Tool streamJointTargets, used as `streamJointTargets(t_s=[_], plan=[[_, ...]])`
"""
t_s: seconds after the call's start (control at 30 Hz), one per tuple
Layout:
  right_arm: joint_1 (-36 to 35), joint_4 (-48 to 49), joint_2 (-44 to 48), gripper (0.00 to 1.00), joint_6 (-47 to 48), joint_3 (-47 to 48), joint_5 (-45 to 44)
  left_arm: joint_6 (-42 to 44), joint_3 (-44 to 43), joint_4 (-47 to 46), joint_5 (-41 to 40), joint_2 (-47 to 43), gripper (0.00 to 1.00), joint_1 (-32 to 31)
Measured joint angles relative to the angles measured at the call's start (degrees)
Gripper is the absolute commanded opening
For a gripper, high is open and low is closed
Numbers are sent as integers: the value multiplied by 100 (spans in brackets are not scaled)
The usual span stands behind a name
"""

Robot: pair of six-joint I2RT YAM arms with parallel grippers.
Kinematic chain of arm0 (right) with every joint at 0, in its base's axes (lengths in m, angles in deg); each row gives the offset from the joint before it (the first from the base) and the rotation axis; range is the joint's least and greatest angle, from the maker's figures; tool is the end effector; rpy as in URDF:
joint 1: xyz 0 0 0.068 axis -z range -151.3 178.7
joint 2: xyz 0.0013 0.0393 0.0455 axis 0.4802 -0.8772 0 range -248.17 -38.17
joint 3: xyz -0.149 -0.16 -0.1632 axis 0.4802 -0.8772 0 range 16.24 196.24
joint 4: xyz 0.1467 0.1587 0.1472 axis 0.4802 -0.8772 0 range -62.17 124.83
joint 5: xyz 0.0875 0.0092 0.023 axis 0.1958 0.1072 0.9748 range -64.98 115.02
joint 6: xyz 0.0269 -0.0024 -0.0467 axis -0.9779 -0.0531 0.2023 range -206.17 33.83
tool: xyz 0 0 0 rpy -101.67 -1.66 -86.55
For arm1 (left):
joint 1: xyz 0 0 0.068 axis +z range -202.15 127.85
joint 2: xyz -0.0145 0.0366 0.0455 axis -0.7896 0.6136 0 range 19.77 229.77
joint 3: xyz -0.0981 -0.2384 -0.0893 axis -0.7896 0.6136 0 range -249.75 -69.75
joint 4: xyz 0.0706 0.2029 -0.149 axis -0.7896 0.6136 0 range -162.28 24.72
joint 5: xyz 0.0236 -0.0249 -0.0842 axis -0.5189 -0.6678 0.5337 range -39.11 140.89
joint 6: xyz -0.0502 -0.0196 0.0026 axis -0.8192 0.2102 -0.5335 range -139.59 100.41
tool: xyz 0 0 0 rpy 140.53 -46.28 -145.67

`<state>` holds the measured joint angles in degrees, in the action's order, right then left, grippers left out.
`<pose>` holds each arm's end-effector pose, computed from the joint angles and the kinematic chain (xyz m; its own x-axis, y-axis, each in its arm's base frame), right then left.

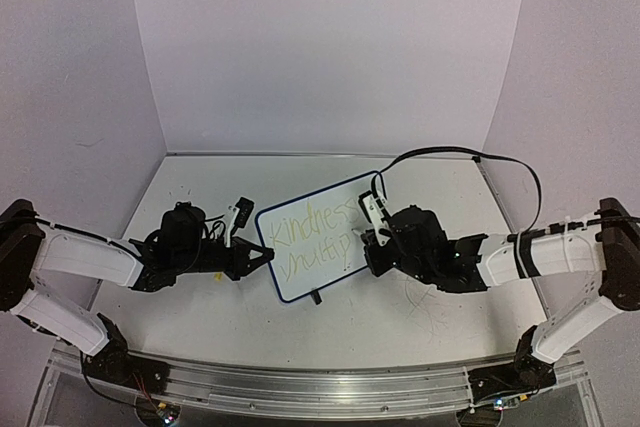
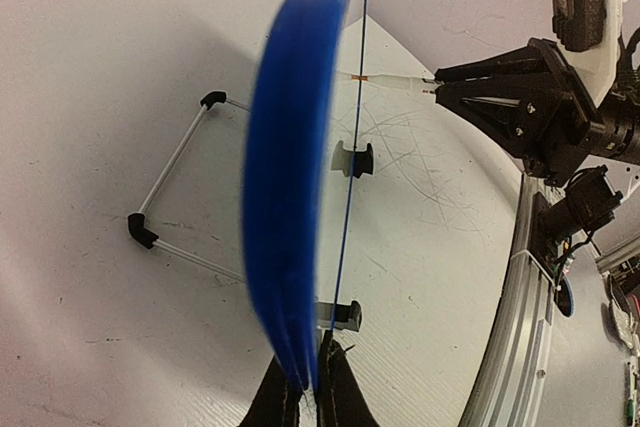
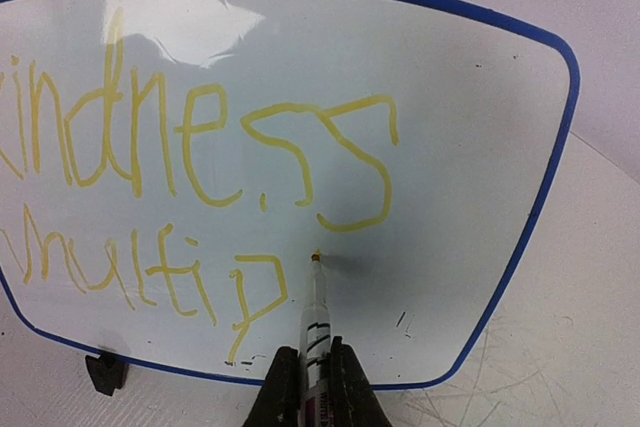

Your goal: Write a sentence on the whiteboard

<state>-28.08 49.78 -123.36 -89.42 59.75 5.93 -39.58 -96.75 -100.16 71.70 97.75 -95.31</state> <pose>0.1835 0.2587 0.2101 -0.2819 -0.3324 -0.9000 -0.6154 0.7824 -0.0962 0.1843 -0.1903 0.1771 -0.5690 0.0954 -0.8168 0.7270 0.5224 -0.4455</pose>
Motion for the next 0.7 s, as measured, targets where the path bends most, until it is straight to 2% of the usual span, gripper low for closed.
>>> streamJointTargets(t_s=[0.7], plan=[[-80, -134, 0, 0, -257, -158, 145, 4, 0, -2, 4, 0, 0, -2]])
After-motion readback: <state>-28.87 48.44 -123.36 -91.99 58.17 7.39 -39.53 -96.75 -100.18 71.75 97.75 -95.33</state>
